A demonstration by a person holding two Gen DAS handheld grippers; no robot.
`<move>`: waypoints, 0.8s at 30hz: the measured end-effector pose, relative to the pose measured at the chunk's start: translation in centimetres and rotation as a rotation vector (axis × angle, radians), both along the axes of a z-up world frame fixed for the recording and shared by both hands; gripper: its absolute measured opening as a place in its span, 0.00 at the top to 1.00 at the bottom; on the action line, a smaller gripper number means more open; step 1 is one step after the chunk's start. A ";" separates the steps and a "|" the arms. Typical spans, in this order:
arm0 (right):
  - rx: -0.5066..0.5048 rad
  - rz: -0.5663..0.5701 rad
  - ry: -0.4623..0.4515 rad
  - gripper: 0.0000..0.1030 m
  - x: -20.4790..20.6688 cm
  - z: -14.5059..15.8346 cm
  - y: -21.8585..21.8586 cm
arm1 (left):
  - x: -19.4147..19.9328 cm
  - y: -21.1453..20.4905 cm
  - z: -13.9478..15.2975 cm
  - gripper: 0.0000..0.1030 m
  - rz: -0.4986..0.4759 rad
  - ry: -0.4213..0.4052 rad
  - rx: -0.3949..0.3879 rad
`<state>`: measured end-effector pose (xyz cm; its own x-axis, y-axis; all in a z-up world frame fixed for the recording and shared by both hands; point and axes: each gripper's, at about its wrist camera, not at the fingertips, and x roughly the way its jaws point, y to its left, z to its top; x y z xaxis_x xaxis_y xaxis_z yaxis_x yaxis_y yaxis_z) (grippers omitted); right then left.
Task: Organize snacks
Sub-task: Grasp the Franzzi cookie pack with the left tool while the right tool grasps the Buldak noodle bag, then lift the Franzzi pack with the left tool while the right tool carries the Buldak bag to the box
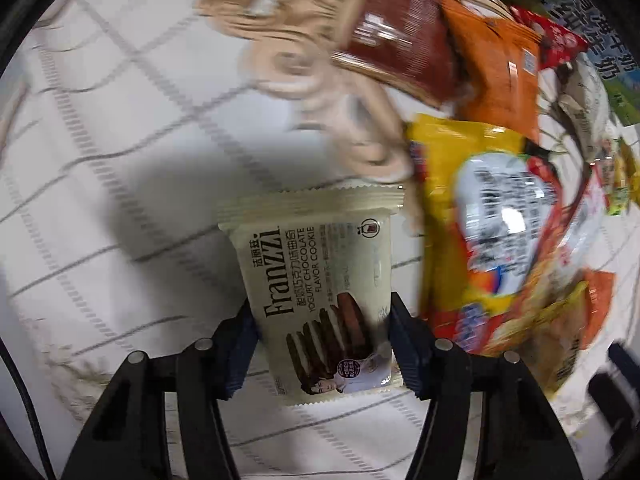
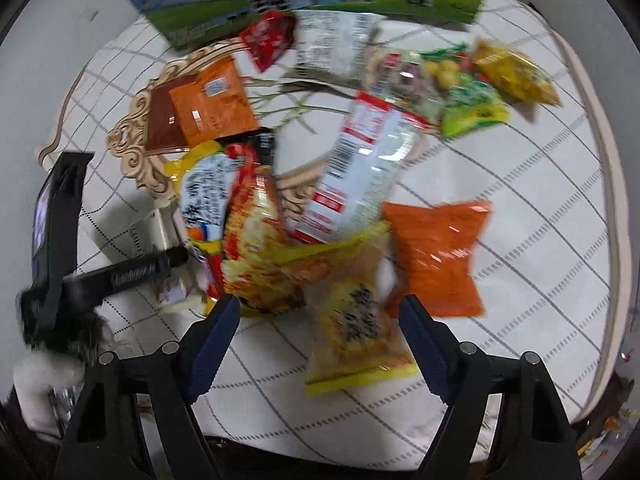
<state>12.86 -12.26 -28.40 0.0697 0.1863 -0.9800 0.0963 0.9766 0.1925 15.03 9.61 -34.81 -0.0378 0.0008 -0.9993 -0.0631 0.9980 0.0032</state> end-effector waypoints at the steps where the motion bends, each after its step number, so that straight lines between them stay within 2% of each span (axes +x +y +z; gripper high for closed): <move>1: 0.006 0.009 -0.004 0.19 0.5 -0.3 0.6 | -0.3 0.6 0.0 0.44 -0.007 -0.007 0.019; 3: 0.013 0.033 -0.005 0.19 1.5 -1.1 2.1 | -0.6 1.5 -0.5 0.42 -0.014 -0.016 0.045; 6: 0.021 0.075 0.005 0.18 3.2 -3.0 4.6 | -0.6 2.2 -2.2 0.42 -0.020 0.009 0.016; 9: 0.021 0.126 0.035 0.18 4.9 -5.3 6.9 | -0.6 2.6 -3.5 0.42 -0.013 -0.005 -0.006; 12: -0.023 0.179 0.063 0.12 5.9 -7.1 8.7 | -1.0 3.1 -4.5 0.44 -0.002 -0.024 -0.022; 14: -0.071 0.206 0.086 0.12 6.4 -8.1 9.5 | -1.5 3.4 -4.9 0.46 -0.001 -0.038 -0.027; 16: -0.100 0.214 0.113 0.12 6.5 -8.9 10.0 | -2.2 5.0 -3.6 0.46 -0.002 -0.039 -0.036; 19: -0.116 0.204 0.100 0.14 6.7 -9.0 10.3 | -3.0 5.6 -3.6 0.47 -0.006 -0.048 -0.030; 24: -0.114 0.172 0.048 0.16 5.3 -6.6 11.2 | -3.9 5.8 -0.5 0.47 -0.020 -0.072 -0.004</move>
<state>18.14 -1.01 -35.03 -0.0009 0.0795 -0.9968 -0.0675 0.9946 0.0794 11.15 15.37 -35.27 0.0347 -0.0027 -0.9994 -0.0435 0.9990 -0.0042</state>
